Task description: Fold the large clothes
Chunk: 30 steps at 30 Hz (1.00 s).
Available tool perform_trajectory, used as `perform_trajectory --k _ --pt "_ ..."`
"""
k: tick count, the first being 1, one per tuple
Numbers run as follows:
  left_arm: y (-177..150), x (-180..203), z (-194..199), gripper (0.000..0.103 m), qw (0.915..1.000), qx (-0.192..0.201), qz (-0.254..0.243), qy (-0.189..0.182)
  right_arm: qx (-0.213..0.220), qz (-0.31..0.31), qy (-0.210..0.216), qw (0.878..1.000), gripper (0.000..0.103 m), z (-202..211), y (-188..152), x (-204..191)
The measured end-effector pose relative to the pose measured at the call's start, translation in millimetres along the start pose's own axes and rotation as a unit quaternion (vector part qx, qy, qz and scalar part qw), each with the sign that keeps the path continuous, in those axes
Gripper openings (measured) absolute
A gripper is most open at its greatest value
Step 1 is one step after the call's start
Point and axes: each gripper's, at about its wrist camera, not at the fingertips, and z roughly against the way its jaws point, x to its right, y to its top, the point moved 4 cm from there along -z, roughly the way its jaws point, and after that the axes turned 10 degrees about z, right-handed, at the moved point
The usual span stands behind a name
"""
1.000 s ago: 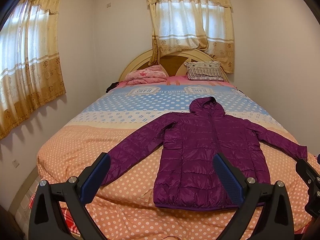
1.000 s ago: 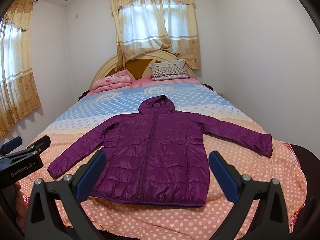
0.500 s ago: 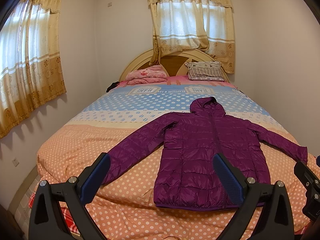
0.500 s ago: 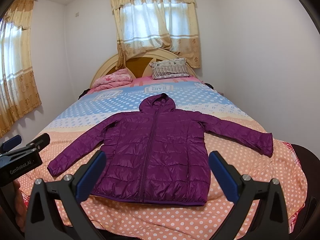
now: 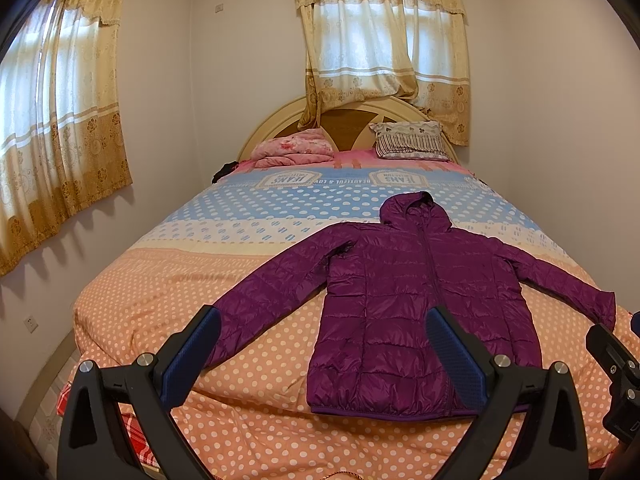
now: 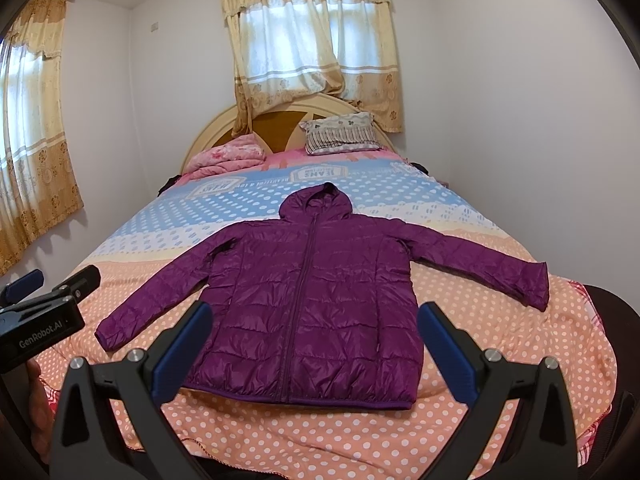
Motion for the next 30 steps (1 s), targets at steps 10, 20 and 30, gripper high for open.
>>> perform_trajectory --k 10,20,30 --pt "0 0 0 0.102 1.0 -0.001 0.0 -0.001 -0.002 -0.001 0.002 1.0 0.103 -1 -2 -2" --pt "-1 -1 0 0.102 1.0 -0.002 0.0 -0.001 -0.01 -0.005 0.006 1.0 0.103 -6 -2 0" --pt "-10 0 -23 0.102 0.9998 -0.012 -0.013 0.006 -0.01 -0.022 0.029 0.999 0.103 -20 -7 19"
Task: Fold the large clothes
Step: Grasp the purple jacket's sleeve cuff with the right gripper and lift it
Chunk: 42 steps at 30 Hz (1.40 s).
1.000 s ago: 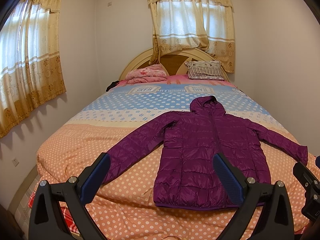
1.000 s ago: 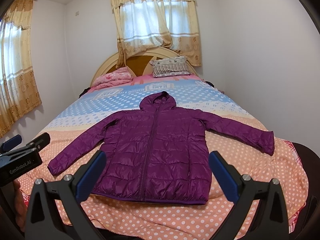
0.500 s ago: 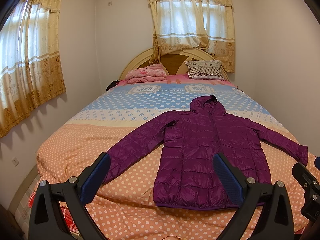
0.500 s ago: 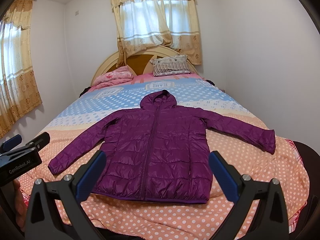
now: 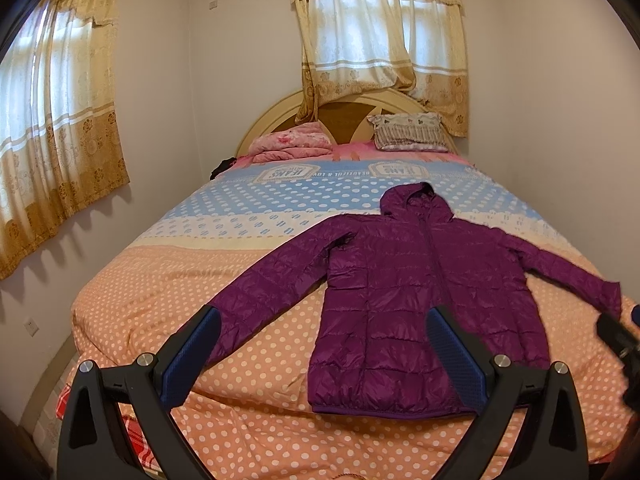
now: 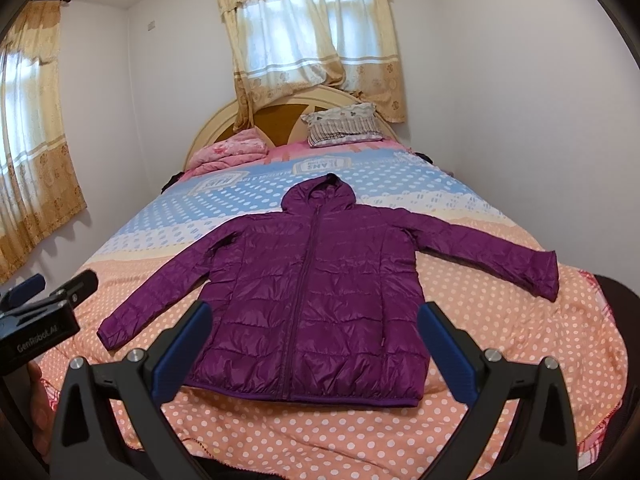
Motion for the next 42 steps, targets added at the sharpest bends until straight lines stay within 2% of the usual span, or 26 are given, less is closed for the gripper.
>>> perform_trajectory --k 5,9,14,17,22,26,28,31,32,33,34,35,36,38,42 --pt "-10 2 -42 0.102 0.9996 -0.025 -0.009 0.013 -0.037 -0.038 -0.023 0.998 0.103 -37 -14 48" --pt "-17 7 -83 0.102 0.9987 -0.037 -0.022 0.028 -0.079 -0.103 -0.061 0.99 0.103 -71 -40 114" --pt "-20 21 -137 0.102 0.9977 -0.057 -0.028 0.023 -0.118 -0.158 -0.15 0.969 0.103 -98 -67 206" --pt "-18 34 -166 0.102 0.9968 -0.063 -0.041 0.026 -0.137 -0.195 -0.195 0.952 0.1 -111 -76 263" --pt "-5 49 -218 0.102 0.9949 -0.07 -0.059 0.043 -0.157 -0.211 -0.254 0.931 0.098 -120 -77 323" --pt "12 56 -260 0.102 0.9921 -0.069 -0.08 0.068 -0.173 -0.221 -0.277 0.919 0.093 -132 -77 360" --pt "19 57 -280 0.102 0.9909 -0.075 -0.084 0.073 -0.186 -0.219 -0.276 0.917 0.09 -142 -76 368" --pt "25 54 -310 0.102 0.9887 -0.09 -0.082 0.088 -0.208 -0.216 -0.269 0.915 0.078 -158 -77 375" --pt "26 51 -319 0.102 0.9878 -0.096 -0.08 0.093 -0.214 -0.212 -0.265 0.916 0.068 -163 -77 376" --pt "27 50 -326 0.102 0.9871 -0.103 -0.078 0.094 -0.222 -0.206 -0.265 0.915 0.054 -167 -81 378" --pt "28 47 -331 0.102 0.9871 -0.106 -0.073 0.095 -0.227 -0.208 -0.264 0.914 0.047 -174 -83 383" --pt "30 44 -334 0.102 0.988 -0.102 -0.067 0.094 -0.227 -0.214 -0.258 0.915 0.032 -175 -84 386" --pt "30 43 -336 0.102 0.9885 -0.1 -0.065 0.093 -0.223 -0.216 -0.25 0.917 0.024 -175 -84 387" --pt "31 40 -343 0.102 0.9877 -0.101 -0.068 0.098 -0.22 -0.203 -0.25 0.921 0.019 -175 -79 386" --pt "35 34 -351 0.102 0.987 -0.098 -0.066 0.109 -0.19 -0.157 -0.239 0.939 0.016 -176 -45 356"
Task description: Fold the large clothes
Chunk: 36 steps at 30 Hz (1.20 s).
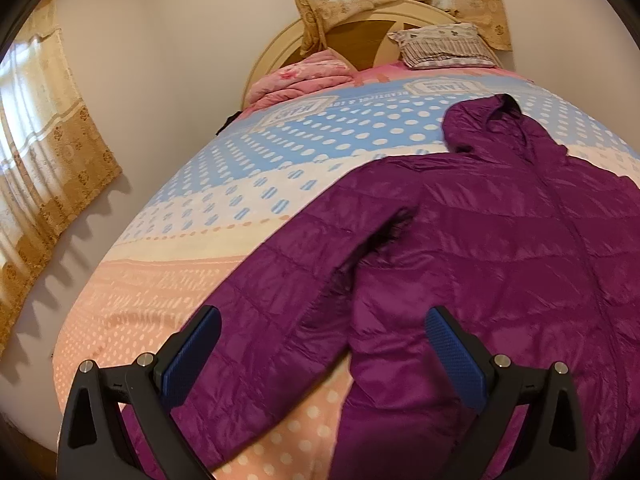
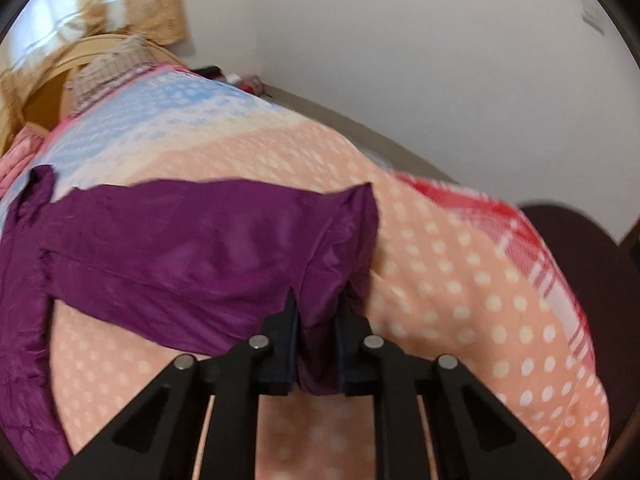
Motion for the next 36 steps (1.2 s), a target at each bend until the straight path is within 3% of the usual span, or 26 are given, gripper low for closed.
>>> perform_trajectory --k 7,15,22,31,34,35,36 --pt "14 -13 -1 0.102 0.9999 0.009 0.009 -0.001 0.053 0.079 0.051 0.994 0.015 39 35 -94" --pt "22 -19 -2 0.102 0.9998 0.015 0.011 -0.011 0.079 0.17 0.114 0.976 0.014 55 49 -223" --pt "17 -28 -11 0.102 0.9997 0.008 0.019 -0.016 0.084 0.214 0.169 0.958 0.014 51 39 -320" --pt "9 -45 -30 0.102 0.9995 -0.011 0.027 0.011 0.057 0.27 0.22 0.936 0.014 34 -8 -416" --pt "10 -41 -26 0.102 0.9996 -0.011 0.023 0.009 0.048 0.275 0.249 0.927 0.022 33 -23 -428" --pt "12 -38 -22 0.102 0.9997 -0.008 0.022 0.004 0.051 0.274 0.257 0.925 0.038 38 -26 -427" --pt "14 -33 -17 0.102 0.9998 -0.006 0.019 -0.002 0.053 0.275 0.267 0.922 0.063 44 -29 -423"
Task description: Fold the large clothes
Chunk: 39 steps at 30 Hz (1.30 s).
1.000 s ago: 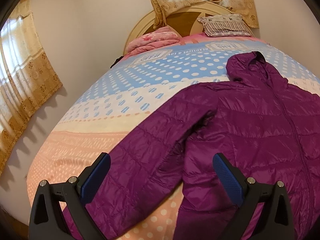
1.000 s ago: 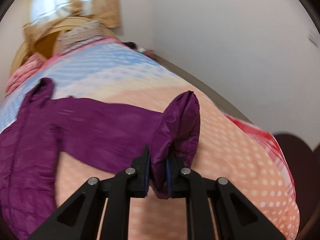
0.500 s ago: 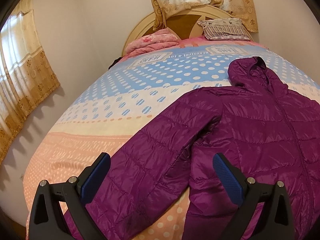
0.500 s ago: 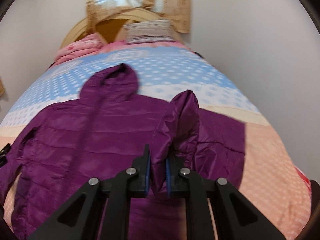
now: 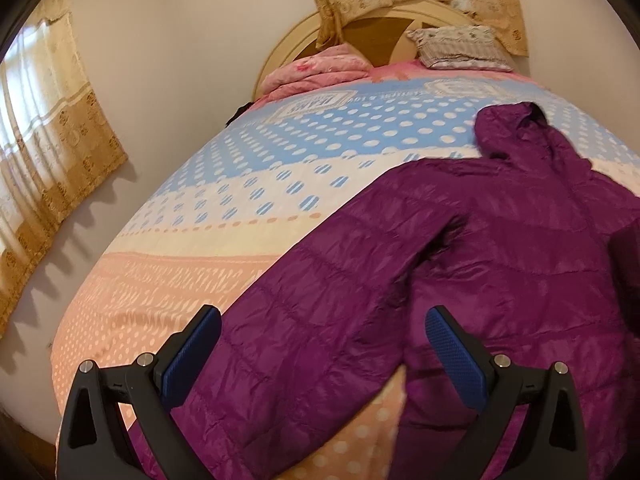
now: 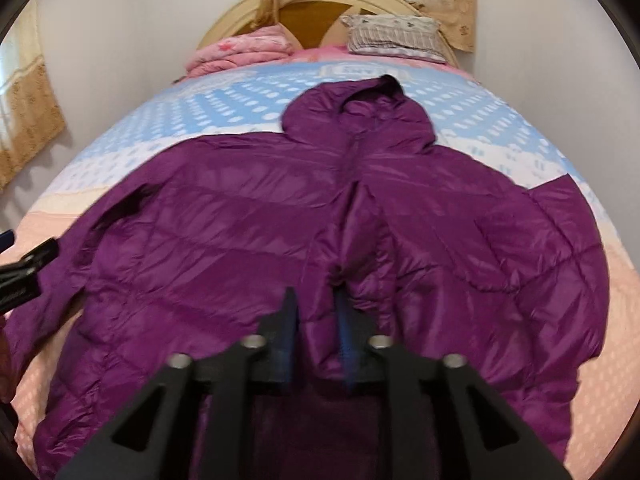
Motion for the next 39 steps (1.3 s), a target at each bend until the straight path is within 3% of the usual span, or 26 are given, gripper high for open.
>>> perform_trajectory --k 2,7,9,11,16,18,19,20,22,23,29,34,36,37,38,39 --pt "4 10 7 0.102 1.0 0.003 -0.002 -0.009 0.022 0.011 -0.003 1.0 0.082 24 -8 3" --pt "11 62 28 0.102 0.9974 -0.002 -0.01 -0.071 0.048 0.001 -0.045 0.998 0.086 72 -37 41" --pt "10 89 34 0.102 0.9944 -0.013 -0.025 -0.102 0.053 -0.019 -0.082 0.995 0.094 80 -54 68" --pt "5 119 37 0.102 0.9891 -0.03 -0.033 -0.141 0.042 -0.037 -0.103 0.993 0.096 76 -66 86" --pt "-4 185 43 0.102 0.974 -0.065 -0.047 -0.212 0.018 -0.062 -0.102 0.993 0.095 56 -96 99" --pt "-11 209 40 0.102 0.9741 -0.063 -0.077 -0.203 0.009 -0.052 -0.102 0.993 0.095 48 -99 95" --pt "-15 218 38 0.091 0.9736 -0.058 -0.086 -0.203 0.006 -0.046 -0.103 0.994 0.095 47 -98 93" --pt "-20 226 34 0.054 0.972 -0.06 -0.098 -0.205 0.007 -0.04 -0.108 0.993 0.095 46 -96 91" --pt "-29 234 17 0.002 0.9639 -0.107 -0.103 -0.221 0.0 -0.034 -0.104 0.994 0.096 45 -99 91" --pt "-29 228 15 0.002 0.9638 -0.111 -0.09 -0.225 -0.006 -0.036 -0.099 0.994 0.096 42 -99 92" --pt "0 176 39 0.002 0.977 -0.014 -0.069 -0.201 -0.009 -0.055 -0.084 0.995 0.098 39 -104 101" --pt "7 152 38 0.006 0.9838 0.042 -0.099 -0.144 -0.02 -0.043 -0.097 0.994 0.098 39 -106 97" --pt "0 151 25 0.016 0.9856 0.022 -0.104 -0.131 -0.027 -0.039 -0.098 0.994 0.099 38 -106 96" --pt "-5 155 19 0.029 0.9853 0.011 -0.109 -0.131 -0.024 -0.037 -0.092 0.995 0.099 42 -107 96" --pt "-9 158 17 0.049 0.9852 0.01 -0.115 -0.126 -0.016 -0.038 -0.087 0.995 0.097 49 -106 97" --pt "-11 159 17 0.059 0.9861 0.023 -0.119 -0.114 -0.011 -0.045 -0.083 0.995 0.089 55 -103 99"
